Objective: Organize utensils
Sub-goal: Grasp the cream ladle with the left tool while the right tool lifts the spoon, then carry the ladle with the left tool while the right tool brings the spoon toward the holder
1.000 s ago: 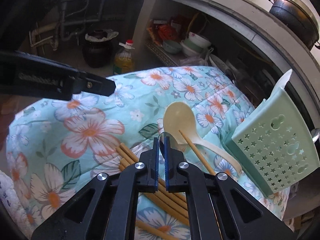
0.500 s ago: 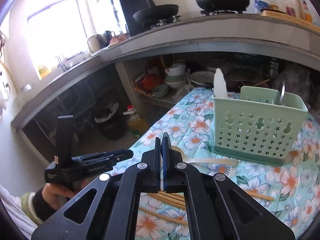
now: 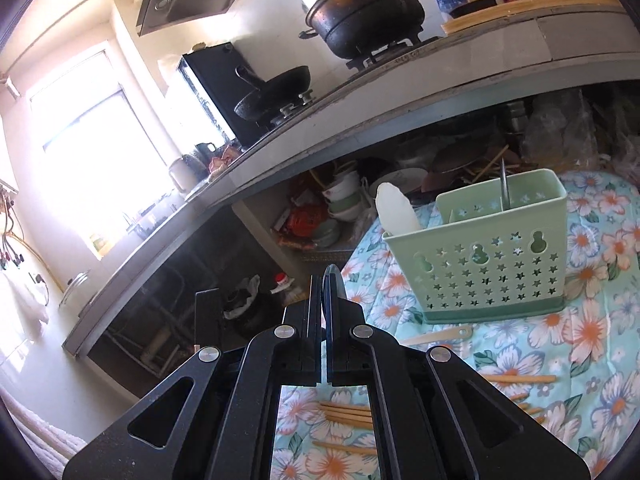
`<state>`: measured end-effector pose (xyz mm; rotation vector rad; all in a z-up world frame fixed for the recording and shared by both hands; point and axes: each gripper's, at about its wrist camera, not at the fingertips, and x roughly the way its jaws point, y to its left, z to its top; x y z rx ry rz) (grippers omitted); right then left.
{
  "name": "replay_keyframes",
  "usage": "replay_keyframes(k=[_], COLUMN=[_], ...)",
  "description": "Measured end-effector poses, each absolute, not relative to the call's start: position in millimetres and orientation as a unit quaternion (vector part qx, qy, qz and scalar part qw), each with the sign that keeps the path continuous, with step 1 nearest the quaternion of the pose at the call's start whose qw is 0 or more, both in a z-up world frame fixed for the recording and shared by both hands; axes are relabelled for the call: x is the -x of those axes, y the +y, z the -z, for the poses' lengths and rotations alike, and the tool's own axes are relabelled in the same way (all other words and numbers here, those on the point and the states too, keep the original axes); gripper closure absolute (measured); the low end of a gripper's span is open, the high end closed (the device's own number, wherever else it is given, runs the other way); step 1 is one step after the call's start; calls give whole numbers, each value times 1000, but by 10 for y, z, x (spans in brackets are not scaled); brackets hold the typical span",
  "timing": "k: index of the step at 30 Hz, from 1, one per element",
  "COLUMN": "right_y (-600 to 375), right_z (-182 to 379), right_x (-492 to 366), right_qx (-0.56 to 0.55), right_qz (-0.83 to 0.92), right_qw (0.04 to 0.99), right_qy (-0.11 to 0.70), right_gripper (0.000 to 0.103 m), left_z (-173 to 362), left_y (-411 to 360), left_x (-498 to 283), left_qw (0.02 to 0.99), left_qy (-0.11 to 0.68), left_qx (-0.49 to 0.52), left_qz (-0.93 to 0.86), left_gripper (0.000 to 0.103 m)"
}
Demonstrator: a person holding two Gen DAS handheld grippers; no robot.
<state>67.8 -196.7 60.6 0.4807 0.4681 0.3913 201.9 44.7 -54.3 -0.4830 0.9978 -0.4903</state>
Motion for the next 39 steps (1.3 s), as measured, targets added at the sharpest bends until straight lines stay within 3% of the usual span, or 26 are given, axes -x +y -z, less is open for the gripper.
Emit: replay_keyframes(k=[5,8,16,32,39], right_y=[-2005,-2011,-2089,-2109,-2147], right_z=[-583,-562,-474,-468,-464], right_x=[-643,-642,-639,-527,-496], right_qx=[-246,-251,-274,-273,-276], right_qz=[-191,-192,-203,-228,-231], right_qw=[924,923,916,916,915], right_qy=[222,220,211,185,179], right_gripper=[103,103,103,103,103], left_z=[652,683,671,-244,-455], left_y=[366,306,152,20,65], left_x=[-2057,-2066,-2083,-1613,-1426], left_qw=[803,807,839,938,951], left_qy=[493,499,489,320,287], left_qx=[241,225,156,43,28], left_qz=[233,222,180,123,111], left_gripper=[67,73,99,100,100])
